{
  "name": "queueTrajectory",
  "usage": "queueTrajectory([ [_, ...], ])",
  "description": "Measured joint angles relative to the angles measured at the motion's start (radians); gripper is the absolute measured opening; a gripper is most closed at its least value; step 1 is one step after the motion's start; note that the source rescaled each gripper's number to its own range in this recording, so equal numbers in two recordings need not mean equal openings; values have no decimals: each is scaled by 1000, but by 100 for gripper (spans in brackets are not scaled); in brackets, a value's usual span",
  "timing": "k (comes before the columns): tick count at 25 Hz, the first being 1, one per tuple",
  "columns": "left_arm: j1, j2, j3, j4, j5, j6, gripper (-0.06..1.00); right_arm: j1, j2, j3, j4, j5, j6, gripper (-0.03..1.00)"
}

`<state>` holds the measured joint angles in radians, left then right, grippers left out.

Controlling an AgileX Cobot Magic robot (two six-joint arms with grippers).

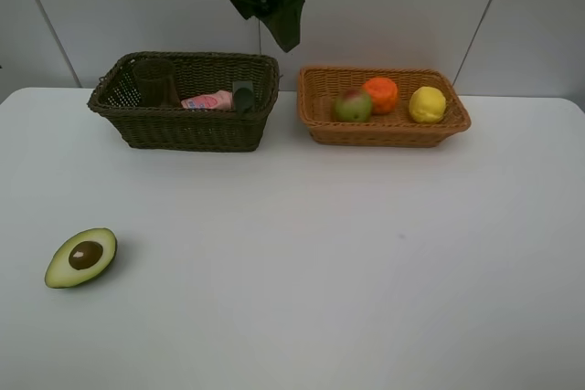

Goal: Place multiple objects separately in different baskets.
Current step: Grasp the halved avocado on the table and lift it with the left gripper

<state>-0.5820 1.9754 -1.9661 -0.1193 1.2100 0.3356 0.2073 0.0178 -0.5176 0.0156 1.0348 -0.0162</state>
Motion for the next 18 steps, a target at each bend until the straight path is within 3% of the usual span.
queueTrajectory([
  [5,54,-187,253,3,0,0,100,0,0,0,0,0,1,100],
  [12,102,-451,610,5,-114,-30,100,0,0,0,0,0,1,100],
  [18,102,-589,770,5,-137,-137,100,0,0,0,0,0,1,100],
])
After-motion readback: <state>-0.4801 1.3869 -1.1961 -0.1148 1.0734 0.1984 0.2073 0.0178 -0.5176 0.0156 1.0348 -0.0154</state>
